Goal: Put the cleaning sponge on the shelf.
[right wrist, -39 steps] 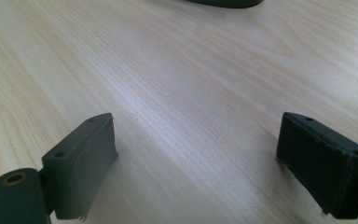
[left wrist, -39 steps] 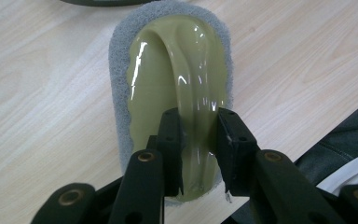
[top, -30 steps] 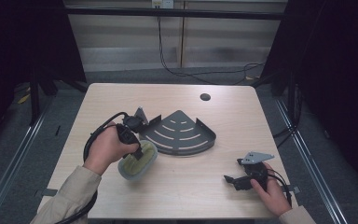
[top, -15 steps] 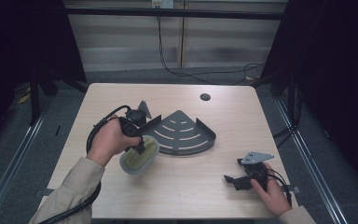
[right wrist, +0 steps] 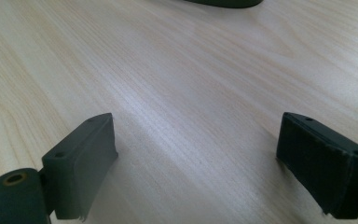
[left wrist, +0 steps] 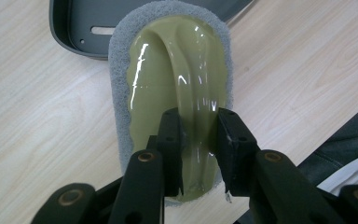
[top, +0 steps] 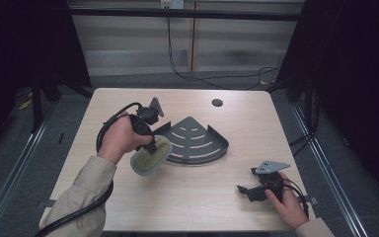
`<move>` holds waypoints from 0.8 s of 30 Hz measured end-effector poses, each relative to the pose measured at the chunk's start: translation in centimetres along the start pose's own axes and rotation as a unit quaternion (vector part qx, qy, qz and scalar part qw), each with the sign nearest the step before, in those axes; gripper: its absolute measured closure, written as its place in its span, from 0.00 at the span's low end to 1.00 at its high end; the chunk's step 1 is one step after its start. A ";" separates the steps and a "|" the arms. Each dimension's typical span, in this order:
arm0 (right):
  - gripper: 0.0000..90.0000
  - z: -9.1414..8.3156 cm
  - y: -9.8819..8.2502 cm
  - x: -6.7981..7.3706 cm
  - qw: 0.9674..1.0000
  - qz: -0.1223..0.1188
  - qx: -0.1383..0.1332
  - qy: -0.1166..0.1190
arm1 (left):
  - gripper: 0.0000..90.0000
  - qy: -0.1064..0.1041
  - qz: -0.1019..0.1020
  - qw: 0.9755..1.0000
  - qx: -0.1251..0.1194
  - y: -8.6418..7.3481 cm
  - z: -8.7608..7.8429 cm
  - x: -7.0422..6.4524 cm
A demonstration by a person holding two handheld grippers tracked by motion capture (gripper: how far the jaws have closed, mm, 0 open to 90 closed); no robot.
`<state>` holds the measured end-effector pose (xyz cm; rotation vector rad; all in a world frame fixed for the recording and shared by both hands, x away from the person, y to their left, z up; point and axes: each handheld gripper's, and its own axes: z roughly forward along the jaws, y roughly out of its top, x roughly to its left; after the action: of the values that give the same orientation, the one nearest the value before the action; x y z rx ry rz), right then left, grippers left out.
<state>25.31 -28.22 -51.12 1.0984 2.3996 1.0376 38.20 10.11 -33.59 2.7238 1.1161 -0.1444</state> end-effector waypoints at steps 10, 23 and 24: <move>0.12 0.0 0.0 0.0 1.000 0.000 0.000 0.000 | 0.80 0.003 0.001 1.000 -0.004 1.3 -0.6 0.1; 0.12 0.0 0.0 0.0 1.000 0.000 0.000 0.000 | 0.80 0.005 -0.010 1.000 -0.011 2.8 -0.5 1.1; 0.12 0.0 0.0 0.0 1.000 0.000 0.000 0.000 | 0.80 0.006 -0.009 1.000 -0.010 2.9 -0.6 1.2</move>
<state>25.31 -28.22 -51.12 1.0984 2.3997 1.0378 41.06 9.04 -32.82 2.7015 1.1408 -0.1201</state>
